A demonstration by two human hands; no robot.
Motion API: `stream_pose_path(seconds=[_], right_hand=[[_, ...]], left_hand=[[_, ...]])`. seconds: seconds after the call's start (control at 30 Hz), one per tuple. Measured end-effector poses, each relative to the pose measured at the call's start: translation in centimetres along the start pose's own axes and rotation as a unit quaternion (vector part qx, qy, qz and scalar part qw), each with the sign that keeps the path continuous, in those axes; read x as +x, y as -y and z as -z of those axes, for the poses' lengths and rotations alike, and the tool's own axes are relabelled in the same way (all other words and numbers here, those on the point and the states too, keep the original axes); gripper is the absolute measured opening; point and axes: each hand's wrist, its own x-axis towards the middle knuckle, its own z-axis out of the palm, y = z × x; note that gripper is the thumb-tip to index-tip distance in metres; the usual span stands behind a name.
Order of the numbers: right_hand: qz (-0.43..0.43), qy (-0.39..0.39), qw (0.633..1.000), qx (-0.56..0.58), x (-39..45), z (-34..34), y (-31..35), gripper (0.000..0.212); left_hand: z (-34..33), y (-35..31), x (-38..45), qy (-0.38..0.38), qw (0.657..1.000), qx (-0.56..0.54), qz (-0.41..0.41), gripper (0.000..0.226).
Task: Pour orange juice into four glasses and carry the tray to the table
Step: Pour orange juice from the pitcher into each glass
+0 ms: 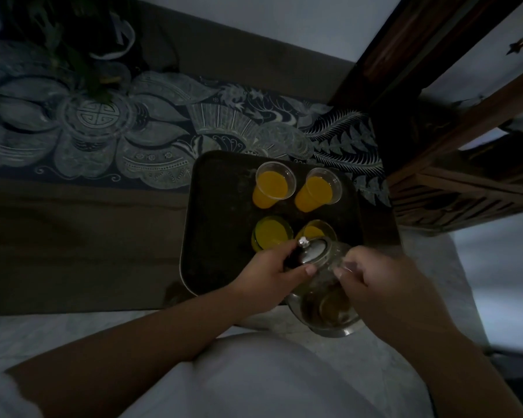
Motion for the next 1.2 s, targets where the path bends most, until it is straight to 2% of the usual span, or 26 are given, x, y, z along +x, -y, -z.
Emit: stream_pose_path(seconds=[0.3, 0.53, 0.87, 1.1, 1.2], right_hand=[[-0.005, -0.027, 0.999, 0.02, -1.1, -1.0, -1.2, 0.023], [-0.012, -0.024, 0.997, 0.077, -1.7, -1.8, -2.8, 0.026], [-0.044, -0.006, 0.986, 0.161, -2.3, -3.5, -5.7, 0.017], [-0.034, -0.01, 0.977, 0.212, -2.3, -5.3, -8.7, 0.015], [-0.03, -0.01, 0.976, 0.214, -2.3, -5.9, -10.1, 0.015]], left_hand=[[-0.5, 0.1, -0.3, -0.008, 0.997, 0.077, -0.012, 0.025], [-0.9, 0.1, -0.2, -0.006, 0.995, 0.102, -0.017, 0.024], [-2.3, 0.6, 0.3, -0.03, 0.984, 0.173, -0.035, 0.039], [-3.9, 0.8, 0.3, -0.078, 0.961, 0.251, -0.083, 0.048], [-4.7, 0.8, 0.4, -0.092, 0.947, 0.3, -0.069, 0.057]])
